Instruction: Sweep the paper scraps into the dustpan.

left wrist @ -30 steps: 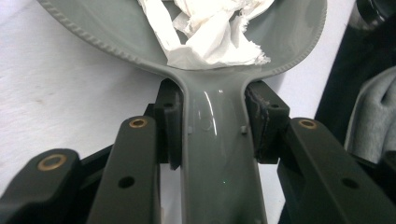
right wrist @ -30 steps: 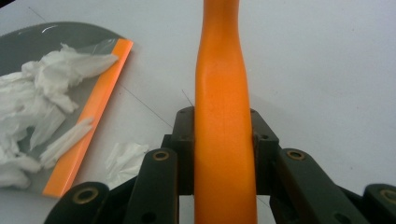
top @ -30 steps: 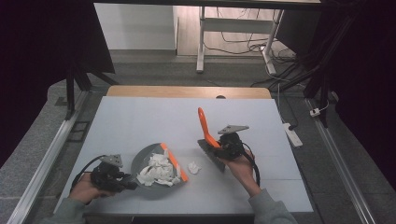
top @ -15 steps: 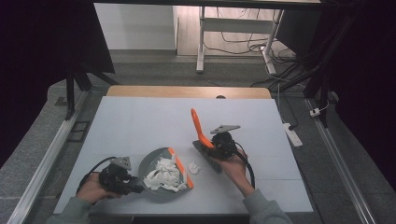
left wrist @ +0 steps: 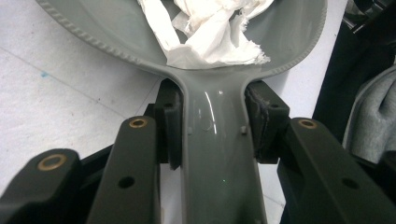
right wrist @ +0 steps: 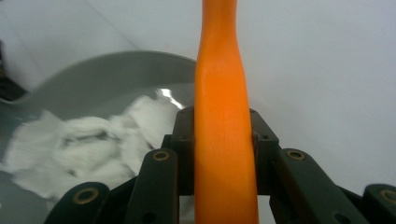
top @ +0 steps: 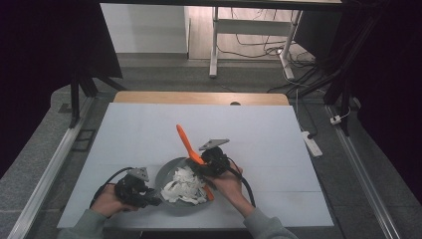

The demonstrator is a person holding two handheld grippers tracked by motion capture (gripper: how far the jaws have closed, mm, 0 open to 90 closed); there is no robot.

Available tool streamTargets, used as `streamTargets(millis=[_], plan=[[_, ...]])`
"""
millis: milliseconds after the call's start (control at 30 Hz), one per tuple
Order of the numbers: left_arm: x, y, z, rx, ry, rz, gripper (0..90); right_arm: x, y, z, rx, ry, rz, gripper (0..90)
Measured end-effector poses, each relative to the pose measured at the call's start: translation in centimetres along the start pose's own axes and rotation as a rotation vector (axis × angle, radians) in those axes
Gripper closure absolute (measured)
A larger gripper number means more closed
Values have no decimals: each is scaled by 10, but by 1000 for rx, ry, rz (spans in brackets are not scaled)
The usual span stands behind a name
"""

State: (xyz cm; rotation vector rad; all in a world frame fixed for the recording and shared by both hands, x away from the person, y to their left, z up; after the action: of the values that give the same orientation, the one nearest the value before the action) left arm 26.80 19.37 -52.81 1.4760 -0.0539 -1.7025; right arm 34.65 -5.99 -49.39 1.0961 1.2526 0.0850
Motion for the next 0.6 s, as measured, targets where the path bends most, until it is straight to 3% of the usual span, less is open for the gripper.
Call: streamTargets(millis=[233,333,433,600], plan=[[4,4,1,-12,-4,17,611,3,11,-35,-54,87,41,703],[5,4,1,-5,-2,22,611,1,13,-44,-92,86,53,703],[5,3,0,4,7,34,611,-6,16,-42,-107,54,87,703],[3,3,-1,12,16,59,611,-20,19,-29,-76,32,141,703]])
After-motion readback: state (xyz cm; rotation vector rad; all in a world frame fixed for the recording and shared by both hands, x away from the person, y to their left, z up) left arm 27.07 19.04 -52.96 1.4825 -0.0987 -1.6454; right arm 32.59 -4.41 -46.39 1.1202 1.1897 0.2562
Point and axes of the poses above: each handheld gripper's, and its own axes: x roughly forward along the jaws, y roughly out of its top, z roughly to its right, the point moved 1 cm from there along x, roughly forward along the jaws
